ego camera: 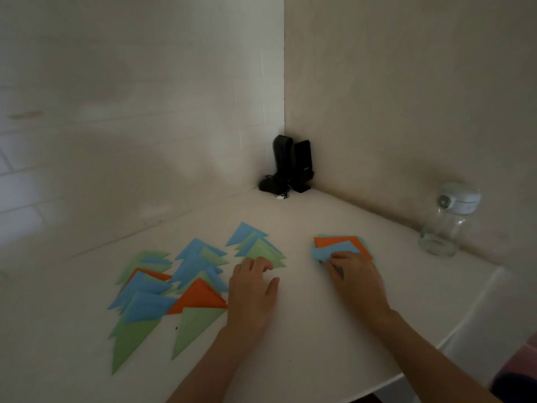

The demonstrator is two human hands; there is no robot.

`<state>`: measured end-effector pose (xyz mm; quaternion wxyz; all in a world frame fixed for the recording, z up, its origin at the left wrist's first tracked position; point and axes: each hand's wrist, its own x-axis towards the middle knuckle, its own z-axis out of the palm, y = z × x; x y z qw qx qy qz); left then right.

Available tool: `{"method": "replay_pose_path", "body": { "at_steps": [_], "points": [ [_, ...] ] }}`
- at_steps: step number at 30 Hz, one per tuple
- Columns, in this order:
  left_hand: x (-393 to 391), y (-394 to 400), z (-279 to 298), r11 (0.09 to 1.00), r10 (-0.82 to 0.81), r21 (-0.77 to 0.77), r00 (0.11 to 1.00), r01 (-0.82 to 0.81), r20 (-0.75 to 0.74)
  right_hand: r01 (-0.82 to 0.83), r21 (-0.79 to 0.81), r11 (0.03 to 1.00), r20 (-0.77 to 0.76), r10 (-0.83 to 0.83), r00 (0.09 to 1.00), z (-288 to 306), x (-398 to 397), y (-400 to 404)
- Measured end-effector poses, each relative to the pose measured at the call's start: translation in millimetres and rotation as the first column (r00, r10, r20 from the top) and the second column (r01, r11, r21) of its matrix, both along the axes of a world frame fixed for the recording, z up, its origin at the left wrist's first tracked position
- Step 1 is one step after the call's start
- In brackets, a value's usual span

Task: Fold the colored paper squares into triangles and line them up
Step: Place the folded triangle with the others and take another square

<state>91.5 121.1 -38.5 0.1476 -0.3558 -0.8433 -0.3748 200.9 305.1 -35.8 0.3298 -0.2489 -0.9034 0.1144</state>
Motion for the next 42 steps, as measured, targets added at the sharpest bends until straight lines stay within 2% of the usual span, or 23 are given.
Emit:
{"method": "replay_pose_path", "body": {
  "at_steps": [3,5,8,12,17,21,24,34,39,42],
  "points": [
    [11.1,-5.6,-3.2,0.998,-0.068,-0.003,0.998,0.068,0.013,0.028,0.092,0.995,-0.165,-0.012,0.986,14.1,12.7,-12.9],
    [18.1,-10.3,-3.3,0.992,-0.125,0.038,0.992,0.124,0.016,-0.033,0.103,0.994,-0.222,0.056,0.974,21.6,18.4,-27.5],
    [29.6,-18.6,-0.7,0.981,-0.18,0.067,0.984,0.181,-0.014,-0.133,0.144,0.981,-0.177,0.158,0.972,18.7,22.4,-54.1],
    [39.8,-32.1,-0.5,0.974,-0.218,0.045,0.974,0.221,-0.055,-0.19,0.153,0.97,-0.077,0.203,0.976,1.8,25.9,-77.6],
    [38.0,-40.7,-11.3,0.945,-0.325,-0.013,0.941,0.326,-0.094,-0.315,0.067,0.947,0.011,0.315,0.949,-14.4,24.1,-86.9],
    [37.2,-41.8,-11.4,0.943,-0.33,0.022,0.94,0.333,-0.088,-0.383,-0.002,0.924,0.049,0.383,0.922,-12.4,22.8,-77.8],
    [35.4,-40.8,-10.4,0.945,-0.322,0.04,0.945,0.324,-0.061,-0.401,-0.123,0.908,0.027,0.407,0.913,-1.9,21.7,-73.7],
    [26.8,-30.4,-9.2,0.964,-0.259,0.069,0.966,0.258,0.012,-0.277,-0.315,0.908,0.005,0.294,0.956,3.2,14.0,-77.7],
    [23.8,-29.3,-6.2,0.959,-0.261,0.156,0.954,0.239,0.145,-0.254,-0.416,0.873,-0.06,0.252,0.966,2.0,14.3,-78.1],
    [21.7,-28.6,-3.7,0.951,-0.283,0.184,0.938,0.248,0.199,-0.255,-0.45,0.856,-0.038,0.266,0.963,7.4,13.8,-77.4]
  ]
}}
